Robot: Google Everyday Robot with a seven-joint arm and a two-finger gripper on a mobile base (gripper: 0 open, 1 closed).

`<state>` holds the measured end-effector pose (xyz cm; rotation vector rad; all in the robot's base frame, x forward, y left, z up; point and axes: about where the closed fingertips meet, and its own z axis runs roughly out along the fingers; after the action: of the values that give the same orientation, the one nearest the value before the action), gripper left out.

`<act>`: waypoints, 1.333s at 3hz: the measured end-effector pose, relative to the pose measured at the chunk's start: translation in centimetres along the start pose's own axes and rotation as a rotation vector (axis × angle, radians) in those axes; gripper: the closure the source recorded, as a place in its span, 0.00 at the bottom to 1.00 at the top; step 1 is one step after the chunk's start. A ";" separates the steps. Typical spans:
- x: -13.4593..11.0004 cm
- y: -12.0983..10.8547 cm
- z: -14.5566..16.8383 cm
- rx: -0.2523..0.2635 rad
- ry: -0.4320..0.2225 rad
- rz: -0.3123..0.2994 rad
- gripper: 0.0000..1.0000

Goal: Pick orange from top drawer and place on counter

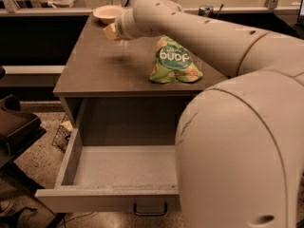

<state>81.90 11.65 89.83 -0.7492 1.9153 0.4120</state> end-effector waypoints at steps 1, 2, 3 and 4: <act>1.5 -1.6 1.8 0.004 -0.024 0.021 1.00; 2.8 -4.2 4.9 0.001 -0.073 0.058 1.00; 3.2 -5.3 6.7 0.007 -0.086 0.072 1.00; 3.8 -5.9 8.3 0.034 -0.072 0.095 1.00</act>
Offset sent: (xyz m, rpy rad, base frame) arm 0.0814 -0.0239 -0.0575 0.1427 -0.0458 -0.0341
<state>90.26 10.77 82.98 -0.6154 1.8905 0.4578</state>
